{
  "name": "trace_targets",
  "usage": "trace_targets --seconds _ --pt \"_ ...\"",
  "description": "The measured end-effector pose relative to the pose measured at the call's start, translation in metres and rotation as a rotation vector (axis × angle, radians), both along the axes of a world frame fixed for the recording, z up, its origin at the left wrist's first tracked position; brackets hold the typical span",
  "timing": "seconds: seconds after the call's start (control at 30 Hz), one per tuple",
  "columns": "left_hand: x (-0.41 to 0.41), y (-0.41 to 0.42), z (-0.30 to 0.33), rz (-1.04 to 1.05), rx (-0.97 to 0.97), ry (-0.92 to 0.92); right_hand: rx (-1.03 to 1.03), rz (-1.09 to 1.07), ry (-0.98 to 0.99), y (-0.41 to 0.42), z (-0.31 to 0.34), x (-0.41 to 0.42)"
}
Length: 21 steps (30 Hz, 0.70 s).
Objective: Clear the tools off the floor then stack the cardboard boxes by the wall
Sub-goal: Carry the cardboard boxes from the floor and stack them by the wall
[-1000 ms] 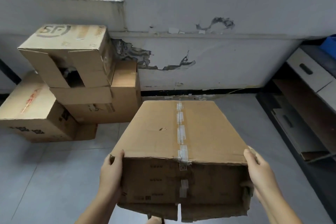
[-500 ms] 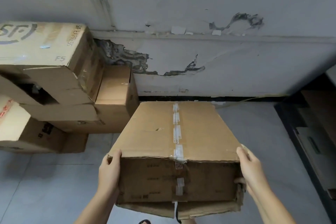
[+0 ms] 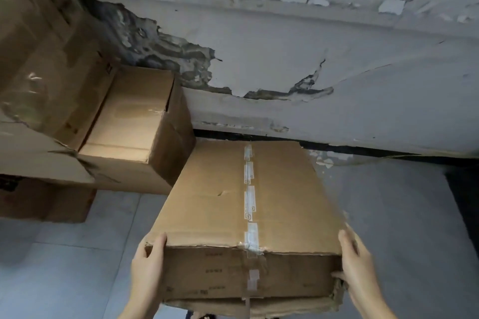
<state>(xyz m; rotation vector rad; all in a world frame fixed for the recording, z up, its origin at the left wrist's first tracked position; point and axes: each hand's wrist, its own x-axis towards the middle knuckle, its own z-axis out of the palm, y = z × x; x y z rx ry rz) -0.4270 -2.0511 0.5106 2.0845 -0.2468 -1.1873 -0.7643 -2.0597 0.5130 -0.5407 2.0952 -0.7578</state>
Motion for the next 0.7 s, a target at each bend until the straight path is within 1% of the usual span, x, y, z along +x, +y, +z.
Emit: trace_targets --seconds 0.1,0.17,0.27,0.33,0.43,0.53,0.63,0.7 --pt "0.005 -0.002 -0.06 0.062 0.016 0.047 -0.017 0.031 0.02 0.002 -0.079 0.003" --pt "0.01 0.006 -0.102 0.065 0.026 0.032 -0.007 0.071 0.007 0.007 -0.124 0.009" --pt "0.018 0.017 -0.159 0.003 0.046 0.026 0.052 0.158 0.025 0.015 -0.182 0.018" --pt "0.025 0.015 -0.19 -0.043 0.08 0.055 0.137 0.22 0.038 0.021 -0.214 0.024" --pt "0.033 -0.001 -0.226 -0.075 0.144 0.137 0.214 0.243 -0.01 0.02 -0.252 0.034" --pt "0.044 -0.025 -0.259 -0.041 0.193 0.211 0.202 0.245 -0.059 -0.002 -0.273 0.042" --pt "0.051 -0.05 -0.285 0.033 0.166 0.274 0.163 0.28 -0.057 -0.034 -0.291 0.043" --pt "0.051 -0.06 -0.297 0.071 0.138 0.277 0.147 0.303 -0.039 -0.05 -0.307 0.041"
